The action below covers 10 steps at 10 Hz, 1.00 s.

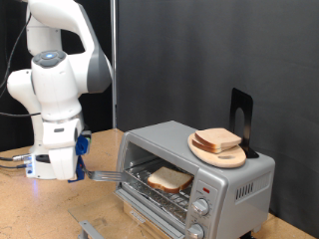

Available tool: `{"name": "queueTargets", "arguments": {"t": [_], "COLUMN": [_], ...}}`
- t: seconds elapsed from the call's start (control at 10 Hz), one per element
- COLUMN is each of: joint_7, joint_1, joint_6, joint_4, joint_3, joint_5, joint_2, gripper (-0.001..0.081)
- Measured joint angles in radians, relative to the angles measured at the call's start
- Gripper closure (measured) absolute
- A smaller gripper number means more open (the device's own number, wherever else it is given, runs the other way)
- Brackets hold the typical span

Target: Make a piece of toast with the oven

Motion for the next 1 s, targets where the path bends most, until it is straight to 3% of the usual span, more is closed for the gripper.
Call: {"name": "queueTargets", "arguments": {"t": [0.3,0.6,1.0], "joint_7": [-0.092,-0.103,-0.09], "joint_1": [-0.019,-0.021,-0.021], "joint_6": [-0.164,-0.302,-0.367], "joint_4": [0.099,0.191,0.222], "joint_3": [-0.061,-0.091,-0.091], "joint_5": [0.115,0.187,0.188], "joint_2": [-0.019,-0.048,-0.075], "gripper": [0.0542,0.0542,0.0542]}}
